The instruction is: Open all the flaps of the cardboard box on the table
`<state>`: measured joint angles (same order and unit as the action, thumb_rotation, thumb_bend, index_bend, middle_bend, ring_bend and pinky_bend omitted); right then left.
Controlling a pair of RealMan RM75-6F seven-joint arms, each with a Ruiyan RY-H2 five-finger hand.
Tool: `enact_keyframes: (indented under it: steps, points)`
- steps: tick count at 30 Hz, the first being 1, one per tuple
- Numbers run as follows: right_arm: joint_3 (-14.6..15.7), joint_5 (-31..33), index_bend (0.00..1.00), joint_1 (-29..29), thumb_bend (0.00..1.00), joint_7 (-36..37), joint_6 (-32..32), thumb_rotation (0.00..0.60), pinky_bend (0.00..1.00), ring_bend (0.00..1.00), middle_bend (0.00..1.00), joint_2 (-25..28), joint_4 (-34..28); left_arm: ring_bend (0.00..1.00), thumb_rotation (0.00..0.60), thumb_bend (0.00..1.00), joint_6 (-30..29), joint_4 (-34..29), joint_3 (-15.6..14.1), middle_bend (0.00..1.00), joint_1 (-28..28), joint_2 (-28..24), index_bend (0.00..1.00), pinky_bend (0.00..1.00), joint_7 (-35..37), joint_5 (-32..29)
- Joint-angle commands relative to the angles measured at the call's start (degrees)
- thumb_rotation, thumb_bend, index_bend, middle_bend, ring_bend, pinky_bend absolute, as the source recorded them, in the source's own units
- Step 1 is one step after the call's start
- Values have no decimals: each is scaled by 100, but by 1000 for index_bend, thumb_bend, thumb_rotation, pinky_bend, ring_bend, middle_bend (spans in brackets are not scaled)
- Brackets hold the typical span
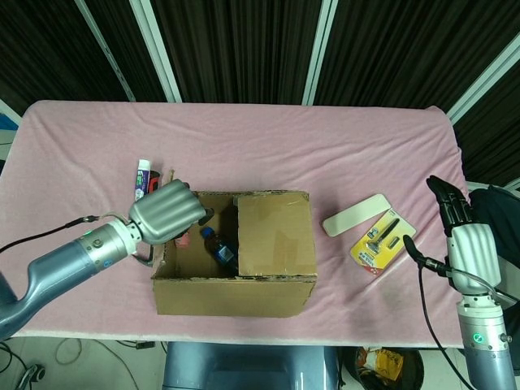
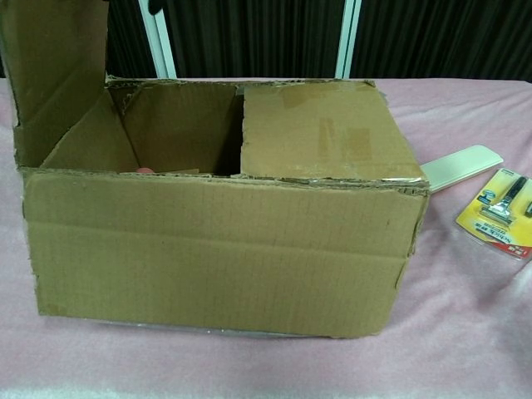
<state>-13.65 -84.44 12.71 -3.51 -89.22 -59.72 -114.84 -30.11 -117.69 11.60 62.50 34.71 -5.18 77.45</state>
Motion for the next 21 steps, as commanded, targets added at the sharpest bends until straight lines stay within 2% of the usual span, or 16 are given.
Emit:
enact_keyframes:
  steps: [1,7,11,16,19,21]
  points:
    - [3,12,66,12,368,-16,26,600,254,115,110,-34,2,516,600,1000,-316,-181,-33,653,-385,-326,473,537,382,297]
    - [14,-4,66,17,369,-86,40,600,254,115,110,-71,-8,512,600,1000,-1034,-268,-211,647,-1156,-811,465,537,935,934]
    - [22,-19,66,12,369,-118,43,600,254,114,110,-80,-21,510,600,1000,-1464,-241,-441,637,-1710,-1076,458,536,1270,1295]
    - [45,0,66,14,369,-162,91,600,254,114,113,-89,-23,502,600,1000,-1916,-49,-754,628,-2360,-1159,447,533,1537,1553]
    - [83,-31,66,13,369,-215,120,600,254,115,113,-104,-28,471,600,913,-2192,133,-921,594,-2728,-1063,422,508,1657,1609]
    - [118,-68,66,13,370,-265,140,600,254,115,113,-120,-32,387,600,746,-2544,274,-996,491,-3019,-909,365,441,1686,1556]
